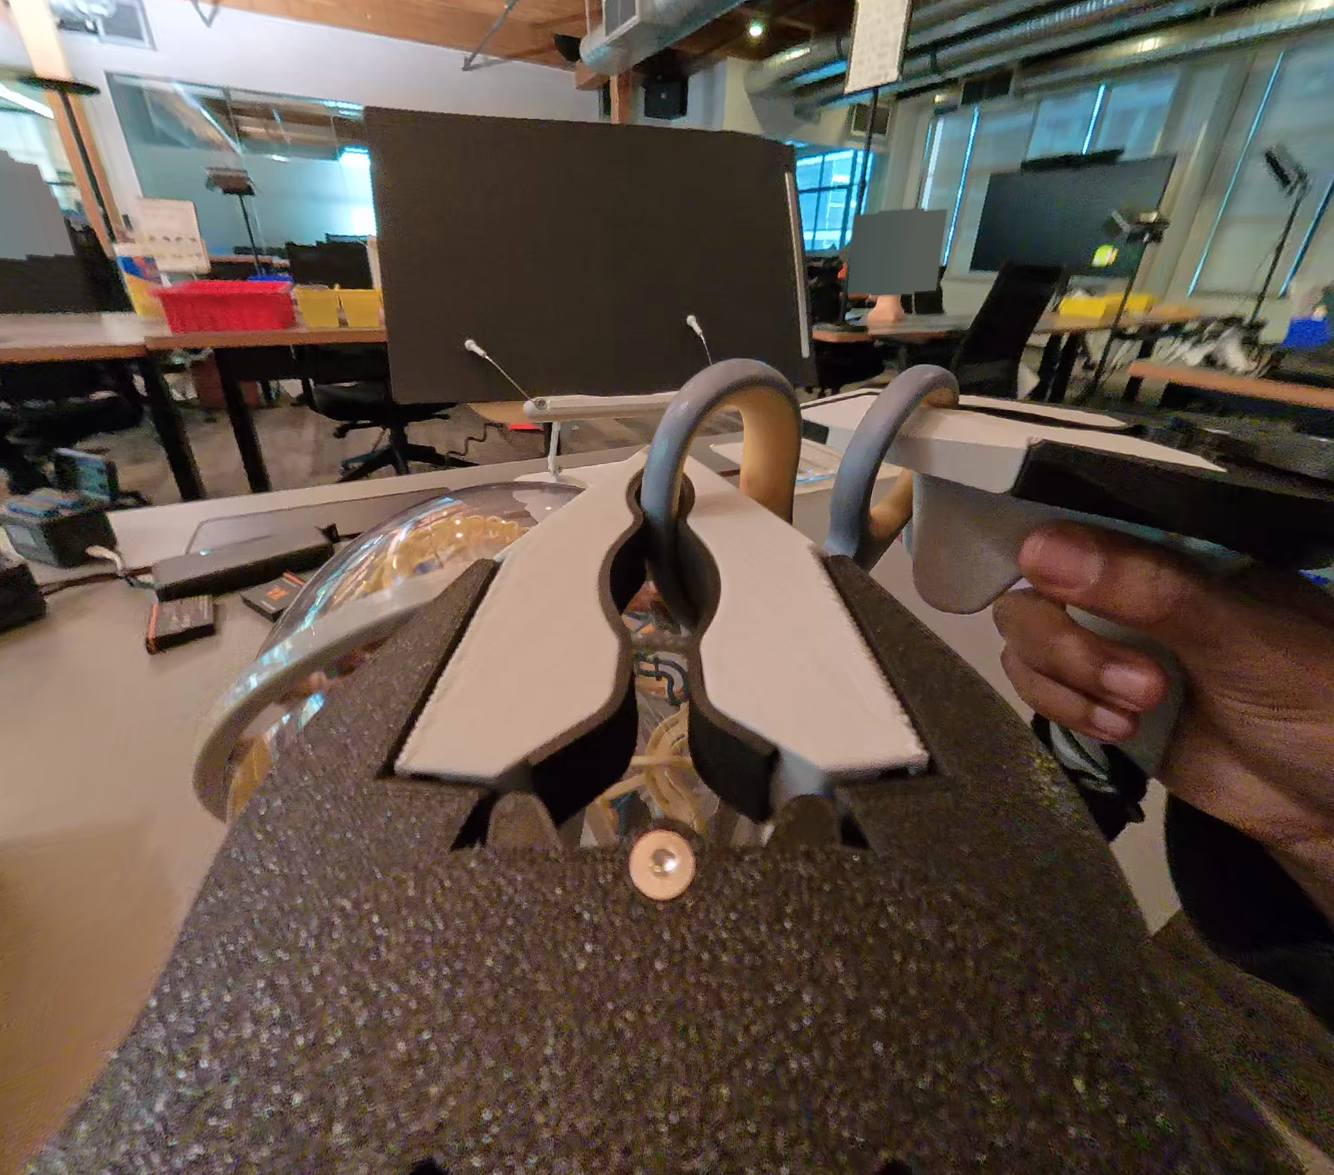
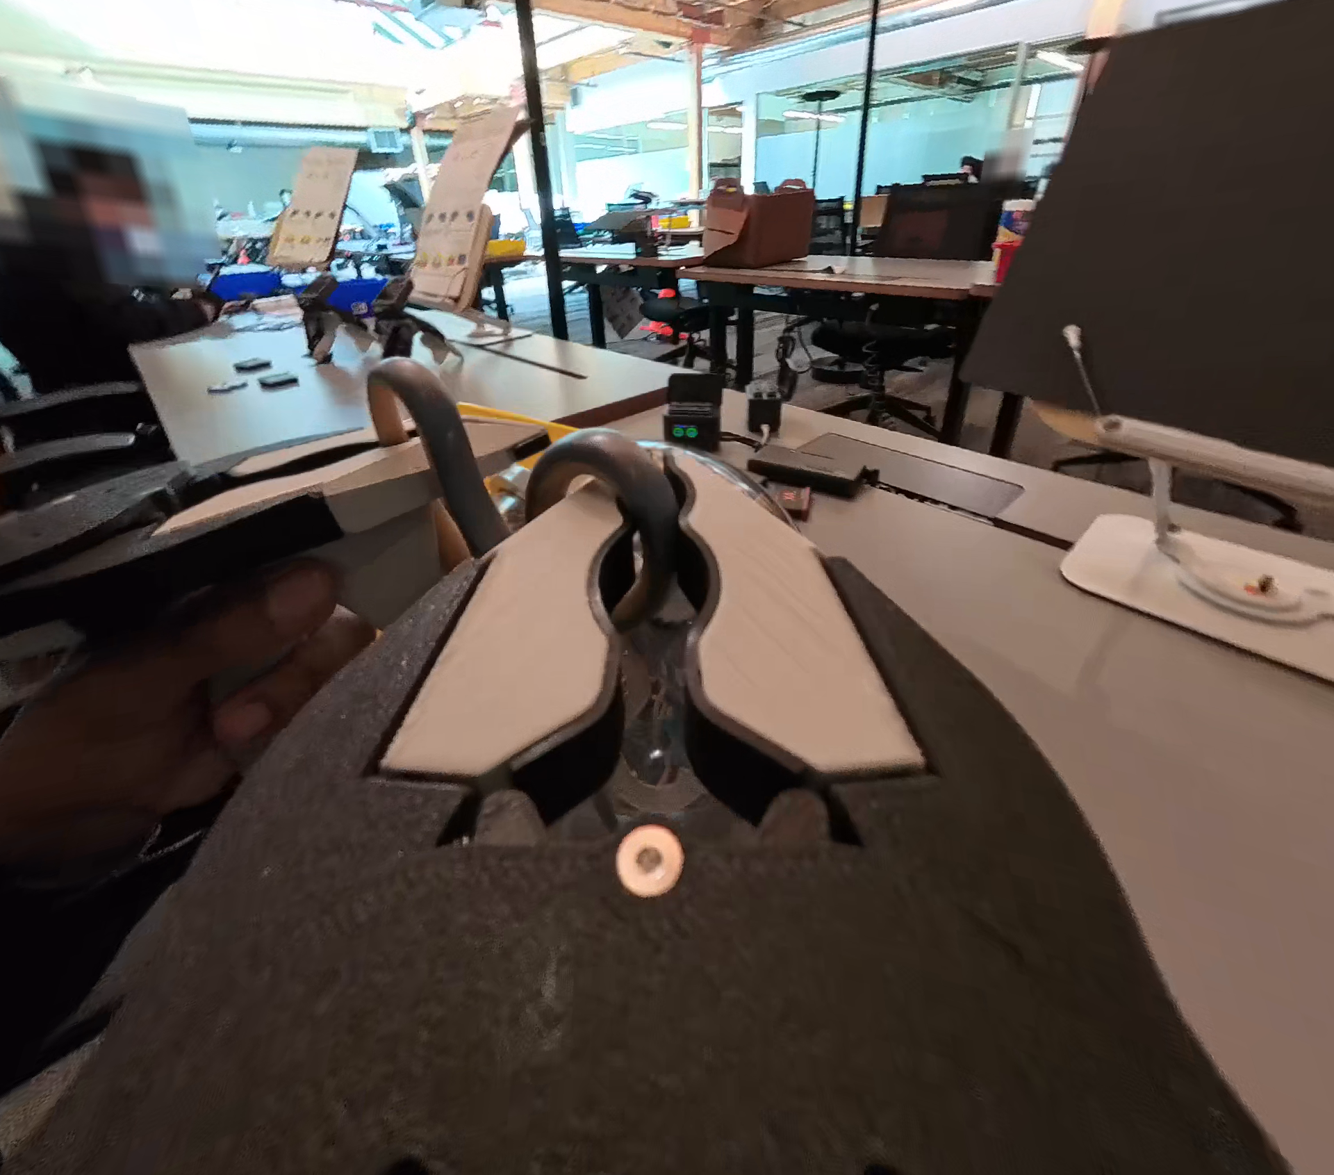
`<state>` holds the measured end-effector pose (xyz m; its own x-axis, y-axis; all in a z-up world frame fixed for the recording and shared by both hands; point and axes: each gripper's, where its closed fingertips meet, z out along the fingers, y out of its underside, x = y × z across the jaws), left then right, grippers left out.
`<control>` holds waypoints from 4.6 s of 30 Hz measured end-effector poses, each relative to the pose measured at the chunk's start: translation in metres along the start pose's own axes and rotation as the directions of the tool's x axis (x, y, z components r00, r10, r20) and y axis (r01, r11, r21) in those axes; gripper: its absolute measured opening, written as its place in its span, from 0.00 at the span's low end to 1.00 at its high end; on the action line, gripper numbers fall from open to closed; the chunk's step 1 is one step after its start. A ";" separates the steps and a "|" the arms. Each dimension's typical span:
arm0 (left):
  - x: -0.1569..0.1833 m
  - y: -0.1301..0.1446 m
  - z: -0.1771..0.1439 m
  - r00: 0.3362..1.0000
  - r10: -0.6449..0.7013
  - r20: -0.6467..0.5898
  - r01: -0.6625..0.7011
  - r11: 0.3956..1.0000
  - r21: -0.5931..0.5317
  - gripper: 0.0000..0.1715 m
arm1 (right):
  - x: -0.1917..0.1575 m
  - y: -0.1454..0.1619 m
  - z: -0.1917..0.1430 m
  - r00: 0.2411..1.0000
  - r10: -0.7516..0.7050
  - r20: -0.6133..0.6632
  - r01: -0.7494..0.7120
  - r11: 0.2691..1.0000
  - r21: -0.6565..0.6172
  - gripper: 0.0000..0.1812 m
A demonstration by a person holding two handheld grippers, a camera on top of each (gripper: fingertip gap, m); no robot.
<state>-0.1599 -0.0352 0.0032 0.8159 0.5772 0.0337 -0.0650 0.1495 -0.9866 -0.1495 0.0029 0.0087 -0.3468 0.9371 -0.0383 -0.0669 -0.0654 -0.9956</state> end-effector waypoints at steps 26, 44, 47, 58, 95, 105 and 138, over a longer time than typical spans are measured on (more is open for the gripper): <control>-0.032 0.005 -0.008 1.000 0.006 0.005 -0.006 0.999 -0.035 0.00 | 0.009 0.020 -0.011 0.997 0.077 -0.011 -0.076 0.997 0.031 0.00; -0.019 0.014 -0.003 0.997 0.077 -0.016 -0.078 0.996 -0.043 0.00 | 0.014 0.037 -0.015 0.994 0.104 -0.032 -0.102 0.993 0.050 0.00; -0.016 0.016 -0.002 0.996 0.092 -0.008 -0.093 0.995 -0.042 0.00 | 0.014 0.040 -0.014 0.993 0.109 -0.046 -0.107 0.993 0.054 0.00; -0.007 0.010 -0.003 0.991 0.133 -0.009 -0.133 0.991 -0.006 0.00 | 0.005 0.039 -0.012 0.988 0.153 -0.030 -0.150 0.985 0.083 0.00; -0.002 0.015 0.004 0.984 0.167 0.058 -0.167 0.986 0.001 0.00 | 0.009 0.051 -0.010 0.982 0.164 -0.090 -0.163 0.986 0.018 0.00; -0.003 0.024 0.008 0.981 0.186 0.047 -0.184 0.982 -0.046 0.00 | 0.008 0.059 -0.008 0.984 0.138 -0.111 -0.140 0.990 -0.011 0.00; 0.035 0.044 0.050 0.955 0.177 -0.240 -0.229 0.951 -0.208 0.00 | 0.019 0.088 -0.052 0.984 0.131 -0.122 -0.142 0.986 -0.087 0.00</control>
<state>-0.1632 0.0312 -0.0308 0.9050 0.3850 -0.1808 -0.1287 -0.1572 -0.9791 -0.1134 0.0324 -0.0836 -0.2359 0.9552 -0.1786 0.0644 -0.1680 -0.9837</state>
